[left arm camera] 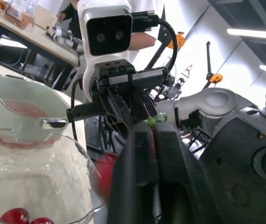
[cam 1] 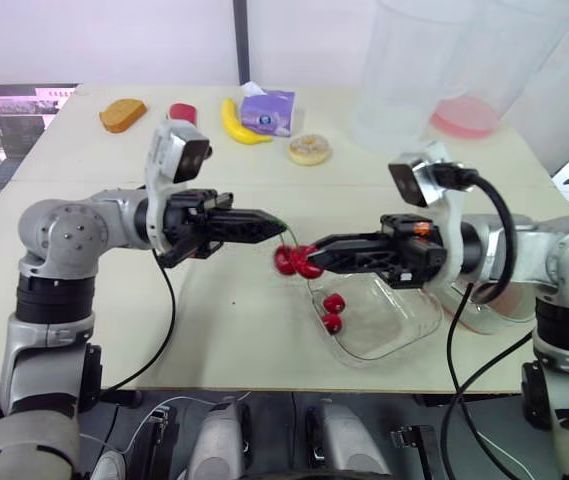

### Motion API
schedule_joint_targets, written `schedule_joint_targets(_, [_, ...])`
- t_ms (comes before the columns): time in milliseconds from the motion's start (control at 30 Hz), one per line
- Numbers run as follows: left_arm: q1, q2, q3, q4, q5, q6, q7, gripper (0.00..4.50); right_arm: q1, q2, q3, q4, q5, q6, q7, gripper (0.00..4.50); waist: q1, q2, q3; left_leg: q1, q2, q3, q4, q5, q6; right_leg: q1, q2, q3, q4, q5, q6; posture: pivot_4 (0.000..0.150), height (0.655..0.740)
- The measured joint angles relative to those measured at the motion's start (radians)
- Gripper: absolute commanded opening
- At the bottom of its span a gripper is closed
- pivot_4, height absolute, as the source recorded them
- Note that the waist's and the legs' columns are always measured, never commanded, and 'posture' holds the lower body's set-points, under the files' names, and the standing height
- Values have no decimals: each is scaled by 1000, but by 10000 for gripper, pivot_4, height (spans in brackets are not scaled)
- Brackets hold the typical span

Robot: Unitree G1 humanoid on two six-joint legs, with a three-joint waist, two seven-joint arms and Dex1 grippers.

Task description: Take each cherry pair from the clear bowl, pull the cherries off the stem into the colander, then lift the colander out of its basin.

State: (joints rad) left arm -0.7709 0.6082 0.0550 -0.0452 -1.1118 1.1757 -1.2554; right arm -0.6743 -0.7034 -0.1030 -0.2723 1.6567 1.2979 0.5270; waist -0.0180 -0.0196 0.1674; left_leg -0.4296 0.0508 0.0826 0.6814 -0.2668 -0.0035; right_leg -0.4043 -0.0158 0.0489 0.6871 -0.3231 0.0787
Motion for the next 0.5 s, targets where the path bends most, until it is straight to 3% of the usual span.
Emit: schedule_joint_targets(500, [1, -8, 1, -6, -32, -1, 34, 544, 4, -17, 22, -1, -3, -19, -1, 2232, 0, 0, 0, 0, 0, 0, 0, 0, 0, 0, 0, 0, 0, 0, 0, 1500, 7400])
